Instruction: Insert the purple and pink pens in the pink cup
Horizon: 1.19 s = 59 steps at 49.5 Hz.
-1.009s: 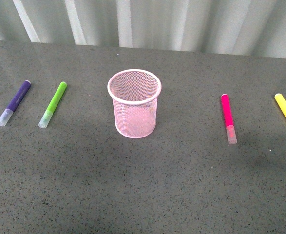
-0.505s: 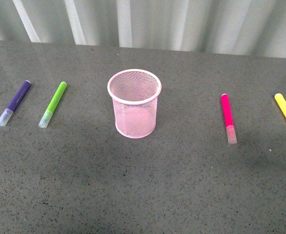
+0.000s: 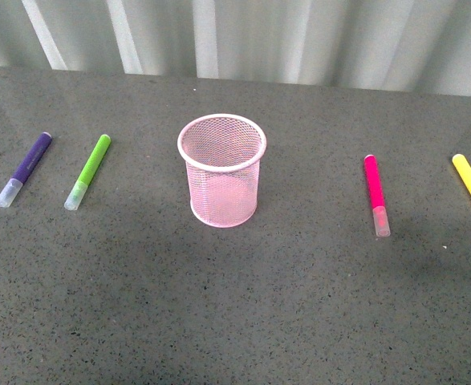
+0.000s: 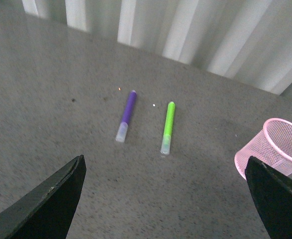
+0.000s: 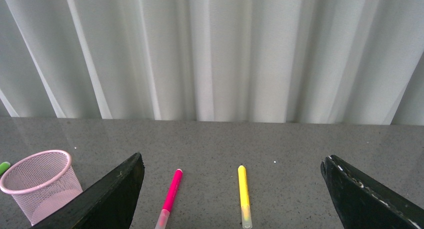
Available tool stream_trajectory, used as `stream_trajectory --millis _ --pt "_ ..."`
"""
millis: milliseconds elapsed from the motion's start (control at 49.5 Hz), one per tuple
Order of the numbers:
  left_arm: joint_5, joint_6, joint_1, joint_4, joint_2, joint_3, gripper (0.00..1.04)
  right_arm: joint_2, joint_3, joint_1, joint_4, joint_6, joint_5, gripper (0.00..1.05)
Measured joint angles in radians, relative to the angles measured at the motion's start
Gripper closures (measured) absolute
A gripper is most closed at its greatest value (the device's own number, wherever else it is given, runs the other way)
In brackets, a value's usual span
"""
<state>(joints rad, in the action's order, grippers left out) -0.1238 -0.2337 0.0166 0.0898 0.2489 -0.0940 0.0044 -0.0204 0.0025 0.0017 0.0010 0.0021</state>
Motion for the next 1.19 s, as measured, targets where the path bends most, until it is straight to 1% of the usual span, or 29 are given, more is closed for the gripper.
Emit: stream_trajectory --millis 20,121,202,242,283,343,404,464,565,666,848,1191 --pt "0.009 -0.006 -0.006 -0.016 0.025 -0.003 0.07 0.000 0.000 0.000 0.000 0.000 -0.001 0.07" --pt "0.125 -0.048 -0.056 -0.214 0.258 -0.043 0.07 0.000 0.000 0.000 0.000 0.000 0.000 0.07" --pt "0.315 -0.048 -0.123 -0.472 0.585 -0.157 0.07 0.000 0.000 0.000 0.000 0.000 0.000 0.07" --pt "0.352 -0.026 -0.142 -0.558 0.735 -0.224 0.07 0.000 0.000 0.000 0.000 0.000 0.000 0.07" --pt "0.370 0.006 -0.153 -0.599 0.856 -0.283 0.07 0.000 0.000 0.000 0.000 0.000 0.000 0.07" --pt "0.385 0.060 -0.163 -0.607 1.023 -0.375 0.07 0.000 0.000 0.000 0.000 0.000 0.000 0.07" --pt "0.416 0.130 -0.173 -0.564 1.209 -0.494 0.07 0.000 0.000 0.000 0.000 0.000 0.000 0.07" --pt "0.424 0.190 -0.174 -0.513 1.349 -0.606 0.07 0.000 0.000 0.000 0.000 0.000 0.000 0.07" --pt "0.430 0.261 -0.168 -0.454 1.473 -0.740 0.07 0.000 0.000 0.000 0.000 0.000 0.000 0.07" --pt "0.389 0.327 -0.160 -0.402 1.556 -0.838 0.07 0.000 0.000 0.000 0.000 0.000 0.000 0.07" --pt "0.353 0.417 -0.159 -0.317 1.706 -0.962 0.07 0.000 0.000 0.000 0.000 0.000 0.000 0.07" --pt "0.322 0.523 -0.163 -0.312 1.852 -1.041 0.07 0.000 0.000 0.000 0.000 0.000 0.000 0.07"
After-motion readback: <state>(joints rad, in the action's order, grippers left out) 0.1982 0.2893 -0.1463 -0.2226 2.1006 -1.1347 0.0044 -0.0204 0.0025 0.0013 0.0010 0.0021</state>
